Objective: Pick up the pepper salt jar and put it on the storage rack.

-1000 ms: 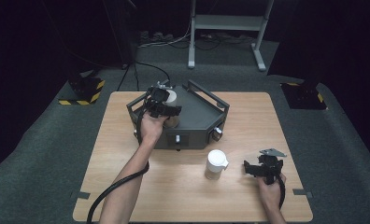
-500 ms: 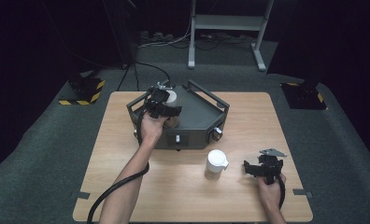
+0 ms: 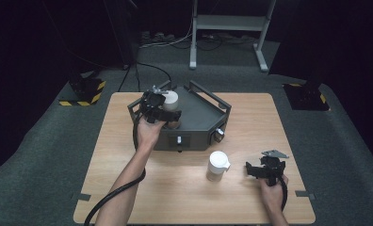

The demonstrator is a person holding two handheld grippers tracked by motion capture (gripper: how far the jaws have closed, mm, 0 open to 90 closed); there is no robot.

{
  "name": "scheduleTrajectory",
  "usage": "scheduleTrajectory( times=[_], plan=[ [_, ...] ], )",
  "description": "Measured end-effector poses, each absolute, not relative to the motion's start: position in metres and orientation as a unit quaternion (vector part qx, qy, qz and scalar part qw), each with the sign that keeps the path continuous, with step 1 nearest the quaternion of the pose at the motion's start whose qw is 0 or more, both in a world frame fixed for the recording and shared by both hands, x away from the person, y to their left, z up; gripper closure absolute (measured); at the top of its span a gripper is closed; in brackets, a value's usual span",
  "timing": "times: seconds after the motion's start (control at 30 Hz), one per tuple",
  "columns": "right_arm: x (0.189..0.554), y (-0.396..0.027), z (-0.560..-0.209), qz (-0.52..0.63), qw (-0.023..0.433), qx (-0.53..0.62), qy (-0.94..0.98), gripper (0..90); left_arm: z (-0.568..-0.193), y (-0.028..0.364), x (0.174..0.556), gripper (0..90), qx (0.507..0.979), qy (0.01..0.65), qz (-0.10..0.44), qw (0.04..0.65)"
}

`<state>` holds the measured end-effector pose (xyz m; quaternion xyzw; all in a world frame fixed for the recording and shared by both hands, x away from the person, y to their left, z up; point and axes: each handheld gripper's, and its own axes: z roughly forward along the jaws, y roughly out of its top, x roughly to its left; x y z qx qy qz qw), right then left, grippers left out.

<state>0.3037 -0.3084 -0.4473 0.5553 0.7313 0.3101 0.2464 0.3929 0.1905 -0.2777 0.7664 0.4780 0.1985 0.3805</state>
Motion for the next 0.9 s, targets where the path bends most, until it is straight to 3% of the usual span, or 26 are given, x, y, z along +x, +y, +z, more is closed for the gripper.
scheduleTrajectory(
  times=[0.9],
  plan=[
    [0.304, -0.308, -0.447, 0.31, 0.246, 0.556, 0.731, 1.4, -0.298, 0.227, 0.346, 4.5, 0.753, 0.483, 0.182, 0.408]
  ],
)
